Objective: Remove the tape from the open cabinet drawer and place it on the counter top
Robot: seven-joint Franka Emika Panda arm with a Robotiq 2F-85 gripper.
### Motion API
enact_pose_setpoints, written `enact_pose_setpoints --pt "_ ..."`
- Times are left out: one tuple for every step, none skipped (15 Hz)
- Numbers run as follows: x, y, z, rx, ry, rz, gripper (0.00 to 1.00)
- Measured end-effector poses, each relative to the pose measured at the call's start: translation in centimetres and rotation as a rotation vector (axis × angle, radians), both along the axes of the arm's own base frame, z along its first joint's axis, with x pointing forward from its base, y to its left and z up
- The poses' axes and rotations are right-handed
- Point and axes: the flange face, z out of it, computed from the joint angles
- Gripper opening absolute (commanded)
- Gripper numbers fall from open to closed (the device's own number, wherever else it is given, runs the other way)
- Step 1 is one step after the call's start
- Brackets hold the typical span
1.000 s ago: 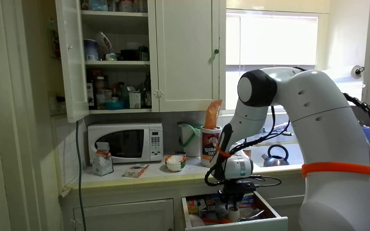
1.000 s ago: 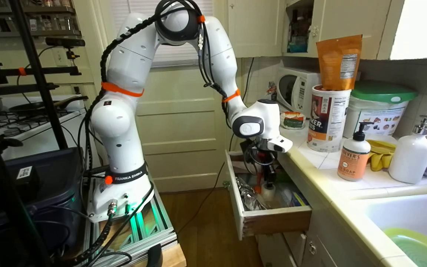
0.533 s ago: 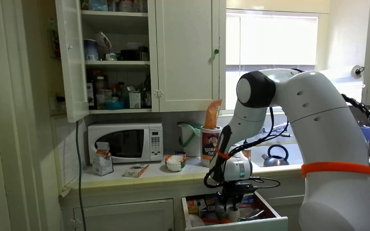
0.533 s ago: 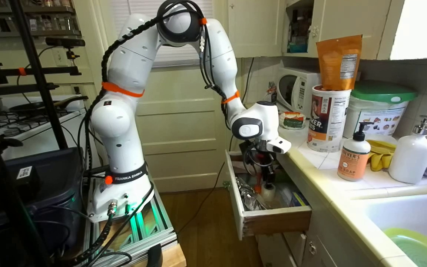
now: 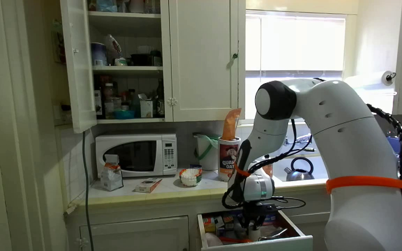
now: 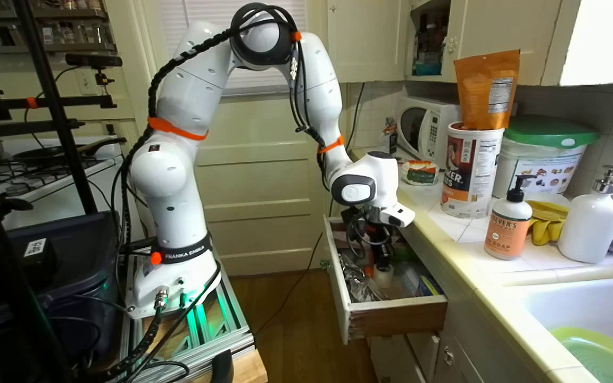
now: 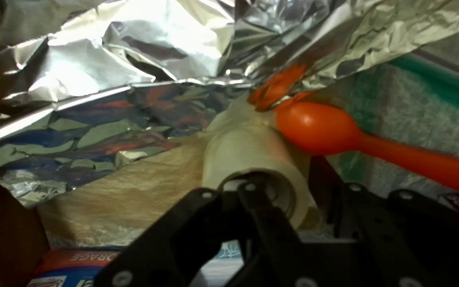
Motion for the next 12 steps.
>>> enact_pose_setpoints --pt "-0.1 0.0 -0.3 0.001 0.005 -0.001 0.08" --pt "-0.2 0.0 -0.5 0.001 0.008 -0.001 0.00" --pt "-0.2 -0.1 -0.6 0.000 0.009 -0.002 0.00" --pt "-0.2 -0.1 -0.6 -0.001 0.006 -0.003 0.02" --pt "-0.2 -0.2 -0.5 -0.003 0.004 -0.004 0.04" --pt "-0.2 -0.4 -0.2 -0.008 0.002 -0.007 0.04" --pt "-0.1 -0.7 0.2 -0.016 -0.004 -0.014 0.04" --pt "0.1 -0.9 0.7 -0.027 -0.011 -0.020 0.04" --pt "0.2 -1.2 1.5 -0.041 -0.022 -0.025 0.04" --pt "0.5 -1.4 2.5 -0.057 -0.035 -0.029 0.04" --pt "0.8 -1.6 3.8 -0.069 -0.050 -0.033 0.04" --pt "1.1 -1.5 5.2 -0.072 -0.061 -0.034 0.04"
